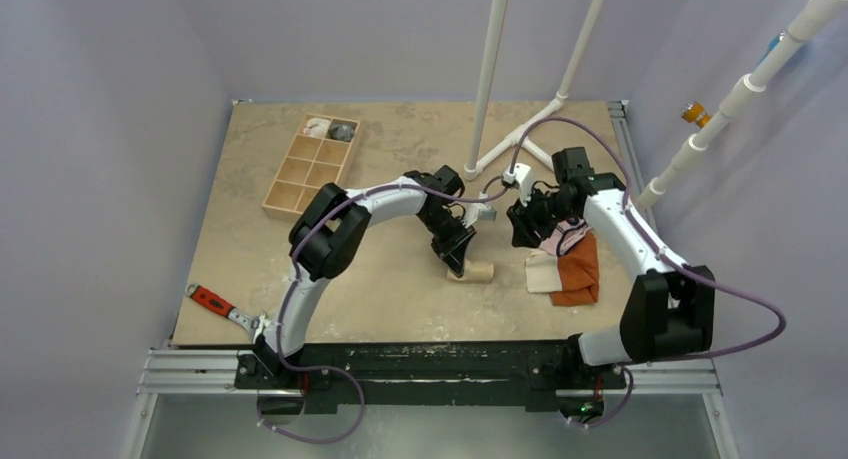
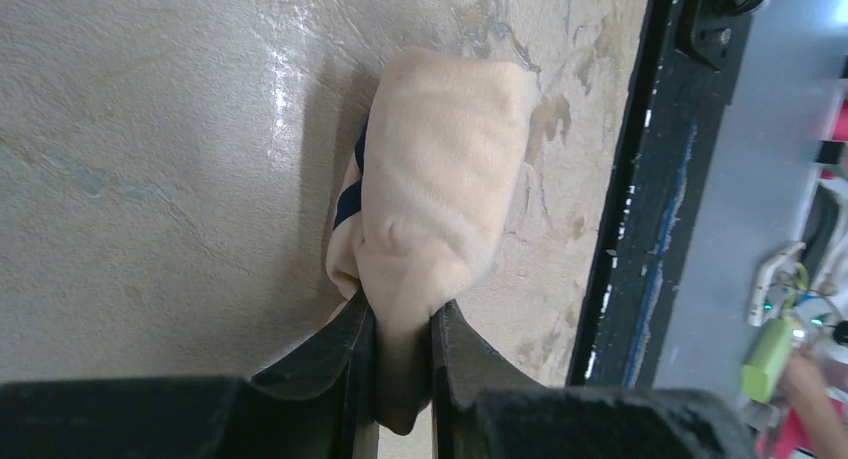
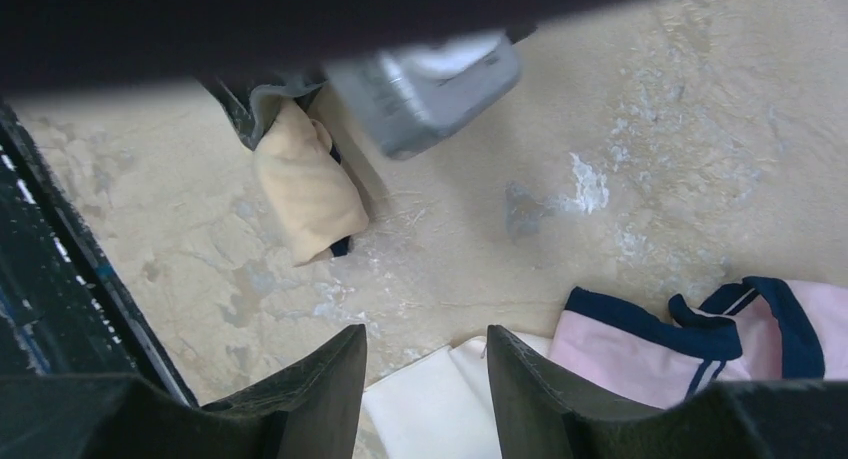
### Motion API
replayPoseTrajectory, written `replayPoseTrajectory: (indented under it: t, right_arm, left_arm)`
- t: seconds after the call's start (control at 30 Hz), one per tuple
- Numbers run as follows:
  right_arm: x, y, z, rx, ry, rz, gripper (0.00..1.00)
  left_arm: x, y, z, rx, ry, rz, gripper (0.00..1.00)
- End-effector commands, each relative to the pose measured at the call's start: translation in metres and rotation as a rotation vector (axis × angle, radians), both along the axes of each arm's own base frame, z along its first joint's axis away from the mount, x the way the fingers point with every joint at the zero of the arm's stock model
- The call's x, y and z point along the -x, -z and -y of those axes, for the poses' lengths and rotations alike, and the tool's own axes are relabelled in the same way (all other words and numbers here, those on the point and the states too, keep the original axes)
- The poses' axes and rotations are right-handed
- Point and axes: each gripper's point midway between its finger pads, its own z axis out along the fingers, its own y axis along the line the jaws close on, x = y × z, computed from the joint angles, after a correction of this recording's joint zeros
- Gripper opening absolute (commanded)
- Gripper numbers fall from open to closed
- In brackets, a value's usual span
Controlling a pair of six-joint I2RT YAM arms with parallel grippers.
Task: Roll the underwear
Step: Roll the underwear to the center of the board, then pick up the underwear from the center of the board.
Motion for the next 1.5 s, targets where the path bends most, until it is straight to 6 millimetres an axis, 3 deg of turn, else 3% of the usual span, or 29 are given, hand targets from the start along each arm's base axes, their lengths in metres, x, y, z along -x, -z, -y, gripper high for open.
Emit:
replayPoseTrajectory:
  t: [0.0, 0.4, 0.83, 1.1, 1.47]
  right_arm:
    - [0.005, -0.003, -0.005, 0.026, -0.008, 0.093, 0.47]
    - [0.026, 0.016, -0.061, 0.182, -0.190, 0.315, 0.49]
    - [0.045, 0.051, -0.096, 0.229, -0.354, 0.309, 0.54]
    - [0.061, 0.065, -0.111, 0.243, -0.418, 0.285, 0.56]
    - [0.052, 0.091, -0.109, 0.336, -0.450, 0.290, 0.54]
  left_arm:
    - [0.010, 0.056, -0.041, -0.238, -0.016, -0.120, 0.00]
    - [0.012, 0.062, -0.035, -0.238, -0.023, -0.300, 0.00]
    - [0.016, 0.060, -0.033, -0.236, -0.044, -0.366, 0.00]
    - [0.017, 0.056, -0.029, -0.216, -0.059, -0.402, 0.00]
    - [0.025, 0.044, -0.024, -0.165, -0.071, -0.500, 0.00]
